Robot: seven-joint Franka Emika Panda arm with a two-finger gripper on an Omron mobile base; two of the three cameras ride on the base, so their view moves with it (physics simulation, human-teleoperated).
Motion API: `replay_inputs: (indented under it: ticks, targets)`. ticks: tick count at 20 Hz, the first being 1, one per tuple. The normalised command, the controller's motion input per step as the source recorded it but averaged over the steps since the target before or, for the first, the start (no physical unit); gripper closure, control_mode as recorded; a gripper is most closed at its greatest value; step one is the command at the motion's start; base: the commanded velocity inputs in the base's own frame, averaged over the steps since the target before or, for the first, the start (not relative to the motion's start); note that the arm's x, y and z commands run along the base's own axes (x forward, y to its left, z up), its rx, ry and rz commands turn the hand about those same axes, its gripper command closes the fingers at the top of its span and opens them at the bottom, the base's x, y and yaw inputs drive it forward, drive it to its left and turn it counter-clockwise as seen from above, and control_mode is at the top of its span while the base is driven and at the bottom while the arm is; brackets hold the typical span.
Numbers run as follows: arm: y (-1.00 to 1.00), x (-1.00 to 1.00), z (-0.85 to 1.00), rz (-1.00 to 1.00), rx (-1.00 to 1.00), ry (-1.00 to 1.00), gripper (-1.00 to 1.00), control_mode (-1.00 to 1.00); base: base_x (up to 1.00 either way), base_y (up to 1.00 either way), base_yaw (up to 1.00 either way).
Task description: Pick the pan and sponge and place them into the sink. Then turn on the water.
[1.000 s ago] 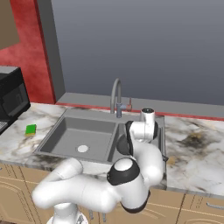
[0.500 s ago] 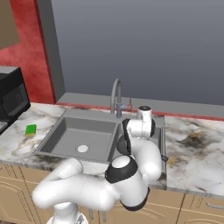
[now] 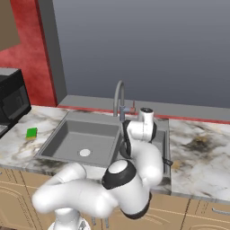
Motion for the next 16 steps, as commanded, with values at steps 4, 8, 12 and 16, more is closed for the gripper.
replay_inputs:
  ticks: [4, 8, 12, 16]
  targets:
    - [0.1, -0.22, 0.39, -0.08, 0.03, -0.01, -1.0, -1.0, 0.0, 0.0, 0.0]
    - [0.14, -0.04, 0.3, -0.08, 0.0, 0.0, -1.0, -1.0, 0.0, 0.0, 0.0]
    - [0.24, 0.0, 0.22, -0.09, 0.0, 0.0, -1.0, -1.0, 0.0, 0.0, 0.0]
    - [0.32, 0.0, 0.26, -0.11, 0.0, 0.0, -1.0, -1.0, 0.0, 0.0, 0.0]
